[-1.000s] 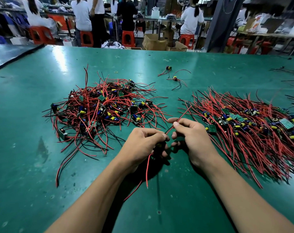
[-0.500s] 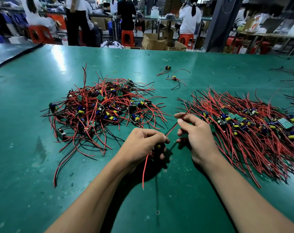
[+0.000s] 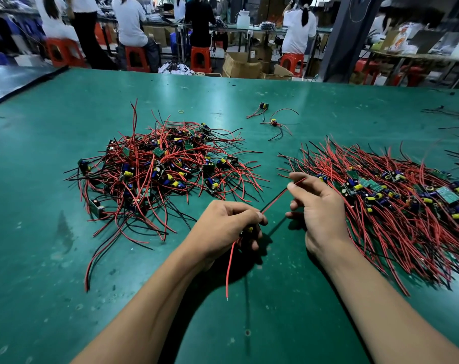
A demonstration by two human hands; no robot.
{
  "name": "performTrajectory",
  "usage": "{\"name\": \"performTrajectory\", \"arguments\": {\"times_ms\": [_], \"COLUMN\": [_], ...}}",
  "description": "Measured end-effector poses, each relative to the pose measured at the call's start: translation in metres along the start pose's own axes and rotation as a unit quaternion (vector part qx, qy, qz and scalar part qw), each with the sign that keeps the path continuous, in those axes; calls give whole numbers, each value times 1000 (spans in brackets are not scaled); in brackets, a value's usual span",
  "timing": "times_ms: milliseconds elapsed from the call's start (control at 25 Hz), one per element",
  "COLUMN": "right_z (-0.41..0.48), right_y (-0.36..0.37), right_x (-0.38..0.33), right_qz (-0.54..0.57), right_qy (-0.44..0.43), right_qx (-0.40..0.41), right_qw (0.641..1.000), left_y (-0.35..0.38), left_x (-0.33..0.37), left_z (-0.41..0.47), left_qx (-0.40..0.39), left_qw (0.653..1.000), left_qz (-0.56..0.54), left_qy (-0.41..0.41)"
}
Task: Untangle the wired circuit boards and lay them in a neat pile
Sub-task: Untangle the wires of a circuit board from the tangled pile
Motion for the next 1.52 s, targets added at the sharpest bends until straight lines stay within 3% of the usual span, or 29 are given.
{"name": "performTrajectory", "arguments": {"times_ms": [360, 520, 680, 840, 1080, 1160, 1280, 1360, 1520], "right_z": [1, 5, 4, 6, 2, 3, 6, 4, -15], "right_y": [-5, -6, -10, -5, -1, -2, -4, -2, 21], "right_x": [2, 2, -6, -2, -4, -5, -4, -4, 0], "right_qz": [-74, -7, -122, 97, 259, 271, 168, 143, 106], "right_qy": [-60, -25, -94, 61, 265, 268, 178, 153, 202], "right_qx": [27, 11, 42, 40, -38, -48, -16, -18, -182], "right_qw": [995, 1000, 987, 993, 928, 923, 969, 978, 957], "left_y": [0, -2, -2, -3, -6, -6, -6, -6, -7], "left_x": [4, 3, 2, 2, 1, 1, 0, 0, -1], "left_z": [-4, -3, -3, -2, -1, -1, -1, -1, 0], "left_qx": [-10, -7, -10, -8, -3, -1, 7, 13, 23], "left_qw": [1000, 1000, 1000, 1000, 1000, 1000, 999, 999, 996], "left_qz": [0, -6, -7, -9, -27, -30, -36, -41, -83], "left_qy": [0, 2, 1, 3, 4, 3, 6, 11, 17]}}
Point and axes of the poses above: each hand's wrist, its own z-axis towards the middle knuckle, its own y-axis out of the palm, x = y × z, the point moved 4 cm from there along z, towards the middle knuckle, and after that the axes turned 5 degrees about -y, right-handed, at the moved point
